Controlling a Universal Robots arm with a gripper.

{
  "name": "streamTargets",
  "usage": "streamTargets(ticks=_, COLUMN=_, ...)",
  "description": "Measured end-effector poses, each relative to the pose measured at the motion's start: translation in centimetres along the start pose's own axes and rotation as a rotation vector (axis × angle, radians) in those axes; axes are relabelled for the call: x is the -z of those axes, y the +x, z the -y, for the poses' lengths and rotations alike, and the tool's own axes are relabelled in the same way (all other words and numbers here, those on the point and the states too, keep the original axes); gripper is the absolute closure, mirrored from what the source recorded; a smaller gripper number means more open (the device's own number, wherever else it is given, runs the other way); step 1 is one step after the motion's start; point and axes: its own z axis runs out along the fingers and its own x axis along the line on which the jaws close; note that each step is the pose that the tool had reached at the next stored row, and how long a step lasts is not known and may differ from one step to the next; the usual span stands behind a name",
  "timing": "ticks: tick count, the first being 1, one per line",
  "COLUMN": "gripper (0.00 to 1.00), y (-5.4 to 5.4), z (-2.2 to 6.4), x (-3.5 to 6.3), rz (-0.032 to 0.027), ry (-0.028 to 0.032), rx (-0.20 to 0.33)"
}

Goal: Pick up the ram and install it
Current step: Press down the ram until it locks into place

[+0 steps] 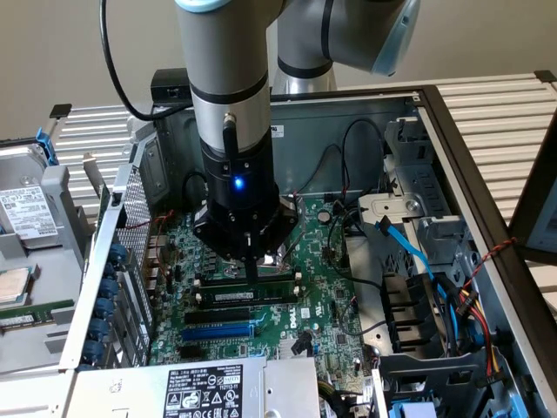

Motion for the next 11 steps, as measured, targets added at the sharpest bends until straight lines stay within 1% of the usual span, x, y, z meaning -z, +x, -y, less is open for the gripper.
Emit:
streamTargets(ticks=6, gripper=0.90, y=0.00, z=0.00, x=0.00, rz=0.0018, ry=0.0032, rx=-0.093)
streamTargets(ticks=8, gripper=0.90, y=0.00, z=0.00, x=0.00, rz=0.0018, ry=0.0032, rx=-0.095)
streamTargets(ticks=10, gripper=0.90, y=0.00, z=0.00, x=0.00, rz=0.0015, ry=0.0006, rx=-0.095)
streamTargets(ticks=11, gripper=0.90, y=0.00, z=0.00, x=0.00, rz=0.0015, ry=0.0005, rx=-0.095)
